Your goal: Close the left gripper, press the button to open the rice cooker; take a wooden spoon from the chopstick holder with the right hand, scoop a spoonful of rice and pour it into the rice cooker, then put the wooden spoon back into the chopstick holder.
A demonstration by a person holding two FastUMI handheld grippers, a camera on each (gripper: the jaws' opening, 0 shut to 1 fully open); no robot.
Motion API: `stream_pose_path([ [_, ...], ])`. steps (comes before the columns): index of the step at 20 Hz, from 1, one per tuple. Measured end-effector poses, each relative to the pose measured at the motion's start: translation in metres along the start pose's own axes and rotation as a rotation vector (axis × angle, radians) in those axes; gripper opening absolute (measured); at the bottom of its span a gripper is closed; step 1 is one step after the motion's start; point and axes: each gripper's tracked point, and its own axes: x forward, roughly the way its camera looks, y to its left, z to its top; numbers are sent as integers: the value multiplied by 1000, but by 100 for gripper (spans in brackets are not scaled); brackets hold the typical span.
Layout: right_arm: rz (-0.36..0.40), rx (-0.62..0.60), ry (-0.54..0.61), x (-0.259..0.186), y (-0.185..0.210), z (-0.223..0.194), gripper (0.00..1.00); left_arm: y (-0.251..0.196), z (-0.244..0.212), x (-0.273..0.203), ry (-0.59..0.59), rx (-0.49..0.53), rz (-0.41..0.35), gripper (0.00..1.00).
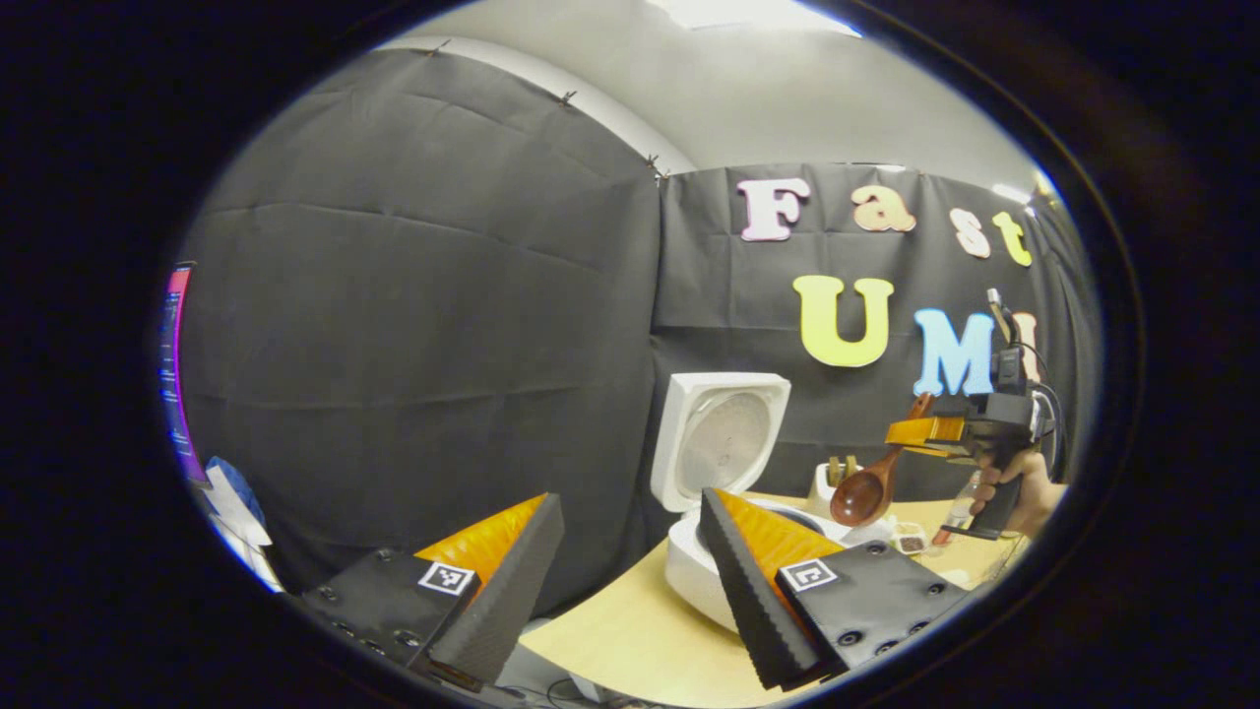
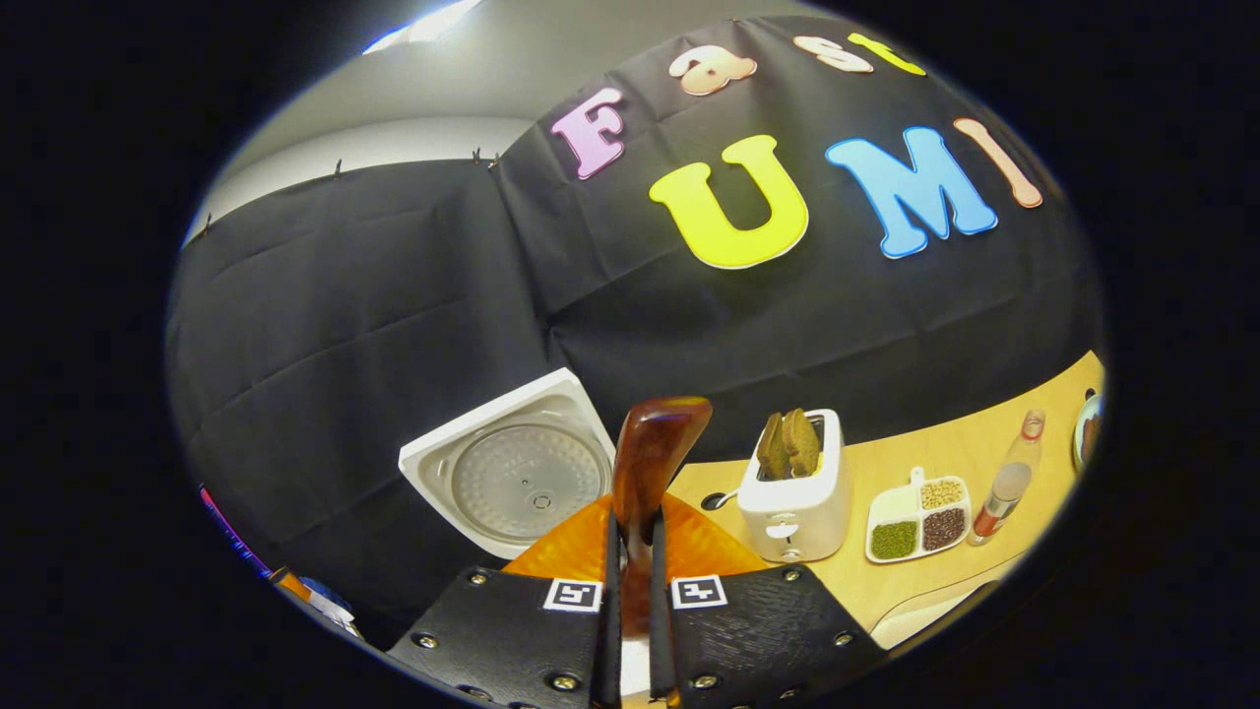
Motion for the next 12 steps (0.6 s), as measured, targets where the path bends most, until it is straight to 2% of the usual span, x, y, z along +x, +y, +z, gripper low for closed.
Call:
stream_pose_path([
  [4,-45,4,-38,-30,-29,23,12,-39,9,2,-20,18,-66,99],
  [6,-77,6,-53,-46,-49,33,12,-60,12,2,-24,22,-101,94],
  [7,-97,9,-62,-54,-60,36,12,-71,13,5,-26,18,-121,99],
  [8,-122,15,-74,-62,-72,42,11,-83,15,6,-27,15,-142,96],
  [12,-201,51,-98,-102,-116,52,12,-119,20,5,-43,22,-198,99],
])
